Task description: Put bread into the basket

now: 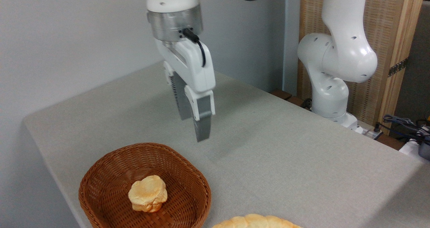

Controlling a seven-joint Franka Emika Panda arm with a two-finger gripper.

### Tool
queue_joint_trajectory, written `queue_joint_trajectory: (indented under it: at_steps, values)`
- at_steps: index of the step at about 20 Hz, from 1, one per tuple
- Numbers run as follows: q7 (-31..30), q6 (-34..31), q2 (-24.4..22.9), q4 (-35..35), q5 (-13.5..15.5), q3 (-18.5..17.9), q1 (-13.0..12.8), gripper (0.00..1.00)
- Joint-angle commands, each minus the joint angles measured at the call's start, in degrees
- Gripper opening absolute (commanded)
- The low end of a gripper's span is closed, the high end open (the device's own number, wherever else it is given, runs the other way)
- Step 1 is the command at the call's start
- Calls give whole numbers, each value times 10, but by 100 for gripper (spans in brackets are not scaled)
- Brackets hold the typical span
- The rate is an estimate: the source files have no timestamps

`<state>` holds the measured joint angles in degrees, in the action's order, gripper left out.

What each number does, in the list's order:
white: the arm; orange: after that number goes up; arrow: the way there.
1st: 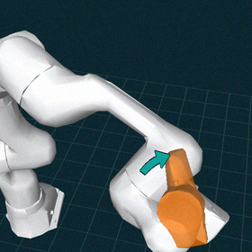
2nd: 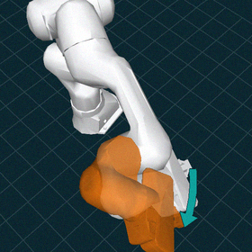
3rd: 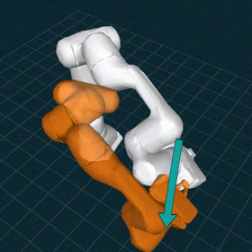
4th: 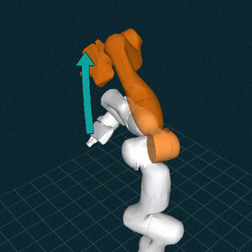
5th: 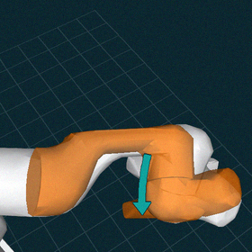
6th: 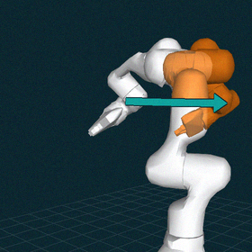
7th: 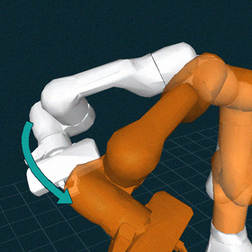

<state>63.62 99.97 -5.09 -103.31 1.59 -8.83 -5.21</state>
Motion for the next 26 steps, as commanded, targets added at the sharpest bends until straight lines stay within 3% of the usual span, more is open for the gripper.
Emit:
queue_joint_trajectory:
  at_steps: [1, 3, 6, 11, 14, 26]
  values:
    - [112, 56, -19, -56, -10, -38, -3, 100]
    - [166, 106, -19, -85, -26, -53, -3, 100]
    - [230, 150, -12, -108, -86, -72, -4, 100]
    - [245, 208, 4, -157, -122, -76, -4, 100]
    - [245, 225, 8, -173, -172, -85, -3, 100]
    - [244, 307, 77, -175, -179, -104, -4, 100]
